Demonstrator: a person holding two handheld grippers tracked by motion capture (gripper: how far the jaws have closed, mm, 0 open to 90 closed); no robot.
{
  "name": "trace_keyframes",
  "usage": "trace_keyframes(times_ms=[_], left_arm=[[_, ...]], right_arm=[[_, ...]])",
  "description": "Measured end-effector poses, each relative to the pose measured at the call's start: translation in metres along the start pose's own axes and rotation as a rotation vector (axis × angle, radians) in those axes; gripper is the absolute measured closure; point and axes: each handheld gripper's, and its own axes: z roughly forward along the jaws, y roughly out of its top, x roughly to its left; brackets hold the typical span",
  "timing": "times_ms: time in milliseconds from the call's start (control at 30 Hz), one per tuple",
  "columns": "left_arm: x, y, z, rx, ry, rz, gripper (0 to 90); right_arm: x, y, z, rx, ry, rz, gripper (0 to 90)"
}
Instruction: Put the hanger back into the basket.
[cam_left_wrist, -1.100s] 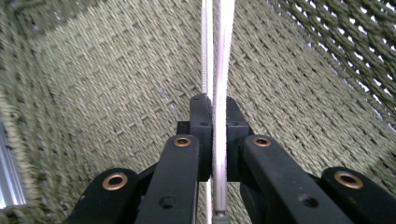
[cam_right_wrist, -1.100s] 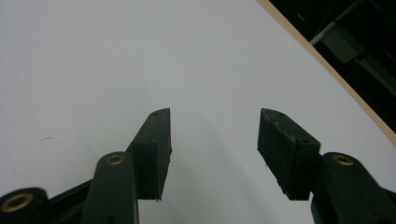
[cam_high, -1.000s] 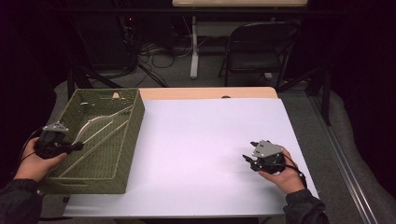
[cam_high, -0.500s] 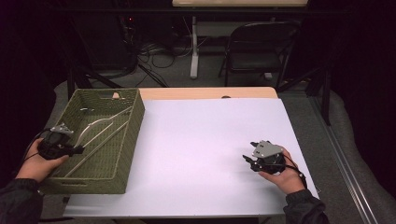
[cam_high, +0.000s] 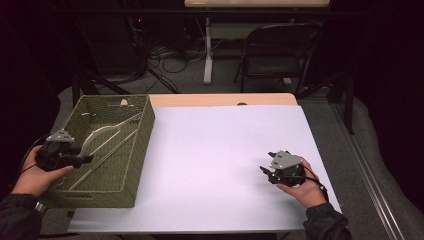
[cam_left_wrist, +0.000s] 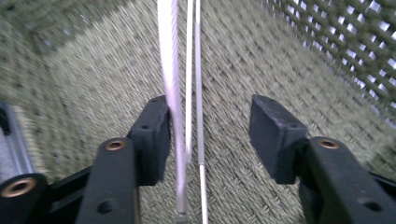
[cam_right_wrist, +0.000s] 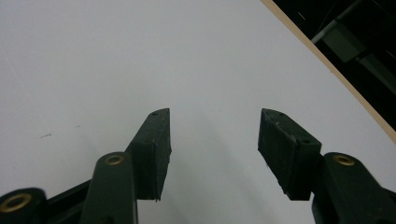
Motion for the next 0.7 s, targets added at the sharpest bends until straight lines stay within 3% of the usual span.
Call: trace_keyframes(times_ms=[200,267,400,533,567,600,633,700], left_arm=[[-0.006,0.008,-0.025,-0.075,0.0,-0.038,41.3],[-0.011,0.011,-0.031,-0.072,0.02,-0.034,40.2],[-0.023,0.017,-0.038,-0.087,0.016,-0.037,39.6],[-0.046,0.026,-0.041,-0.104,0.004,-0.031,38.6],[-0.053,0.029,-0.04,-0.108,-0.001,-0.026,38.4],[-0.059,0.033,-0.039,-0.112,-0.007,-0.013,37.9],[-0.066,0.036,-0.039,-0.11,-0.01,0.003,37.3],[-0.078,0.042,-0.037,-0.118,-0.017,0.023,36.7]], right_arm=[[0.0,0.0,-0.002,0.008,-0.007,0.006,43.7],[0.0,0.0,-0.001,0.0,-0.003,0.007,43.6],[0.0,0.0,-0.001,-0.004,-0.005,0.005,43.2],[0.0,0.0,-0.001,-0.014,-0.007,0.019,42.2],[-0.001,0.0,-0.003,0.008,-0.006,0.016,41.9],[-0.001,0.0,-0.003,0.006,-0.006,0.017,41.6],[-0.001,-0.001,-0.001,-0.033,-0.01,0.023,41.2],[-0.001,0.0,-0.003,-0.013,-0.004,0.026,40.2]])
